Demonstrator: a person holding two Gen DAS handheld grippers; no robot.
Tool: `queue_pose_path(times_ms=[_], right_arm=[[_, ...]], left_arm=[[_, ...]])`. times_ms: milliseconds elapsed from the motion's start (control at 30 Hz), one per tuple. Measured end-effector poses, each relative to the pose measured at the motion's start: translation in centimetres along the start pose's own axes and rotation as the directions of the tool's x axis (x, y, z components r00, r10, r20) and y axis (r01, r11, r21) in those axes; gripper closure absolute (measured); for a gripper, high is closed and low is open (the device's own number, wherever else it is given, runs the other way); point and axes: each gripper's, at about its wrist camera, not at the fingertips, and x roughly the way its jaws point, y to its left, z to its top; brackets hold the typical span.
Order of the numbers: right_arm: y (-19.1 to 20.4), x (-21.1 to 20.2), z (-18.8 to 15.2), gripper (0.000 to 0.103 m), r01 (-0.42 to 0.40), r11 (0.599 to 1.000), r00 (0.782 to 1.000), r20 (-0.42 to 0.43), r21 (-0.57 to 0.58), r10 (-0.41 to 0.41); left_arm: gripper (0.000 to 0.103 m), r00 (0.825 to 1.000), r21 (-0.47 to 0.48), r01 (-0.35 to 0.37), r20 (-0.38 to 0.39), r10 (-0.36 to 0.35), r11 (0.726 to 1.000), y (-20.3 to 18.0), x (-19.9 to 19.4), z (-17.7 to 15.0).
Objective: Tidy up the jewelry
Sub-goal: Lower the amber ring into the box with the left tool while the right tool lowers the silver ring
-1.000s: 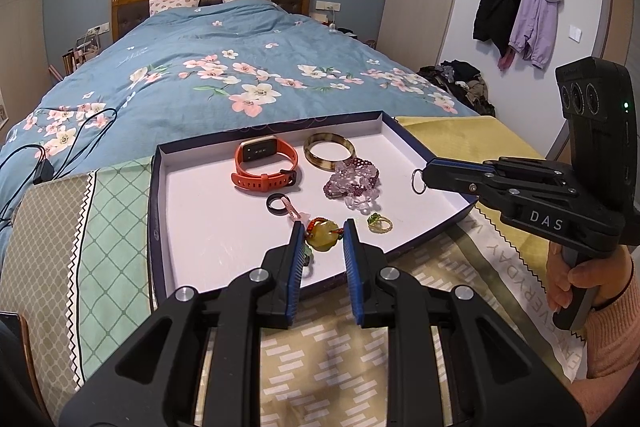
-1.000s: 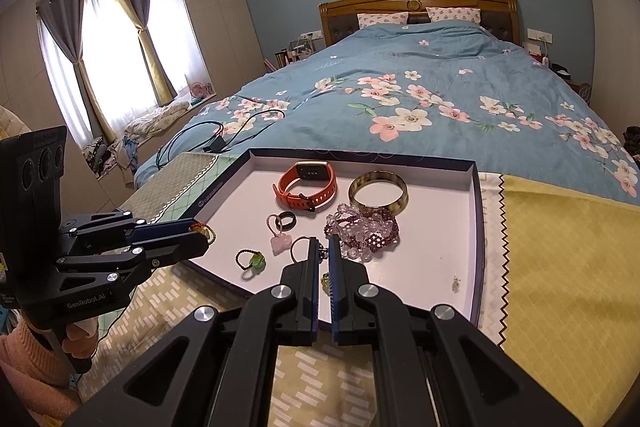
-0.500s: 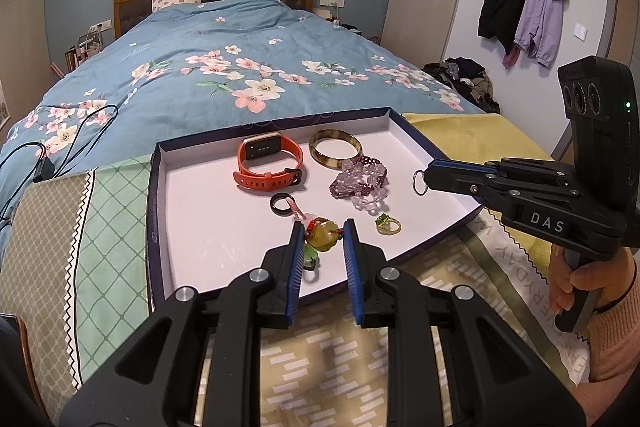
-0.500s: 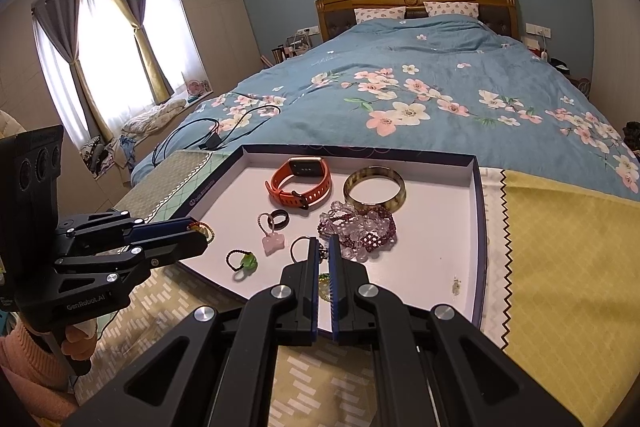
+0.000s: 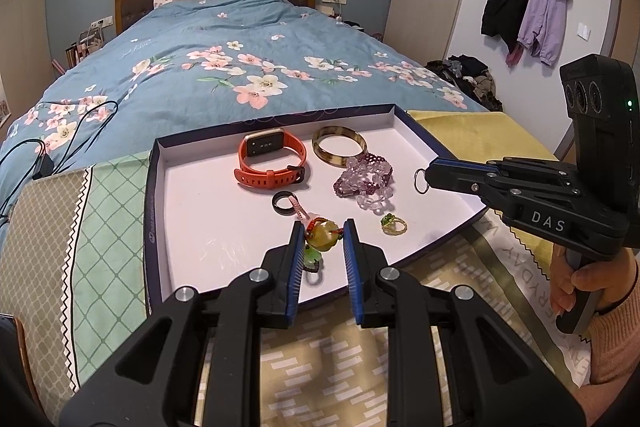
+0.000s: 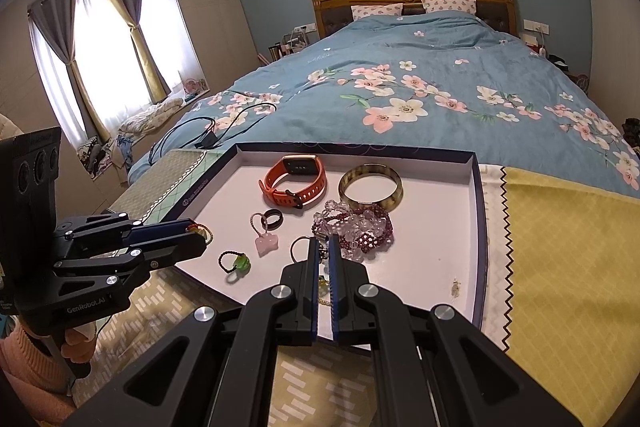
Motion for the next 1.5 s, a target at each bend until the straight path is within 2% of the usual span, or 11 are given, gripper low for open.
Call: queue_pose_path(times_ms=[1500], right_arm=[[-0.8, 1.6, 0.1, 0.1, 0.018, 0.999, 0.999, -0.039, 0.026, -0.017]], left_arm=[[0.083, 0.999, -0.012, -0.014, -0.038, 0.014, 1.0, 0.2, 2.2, -0.3]])
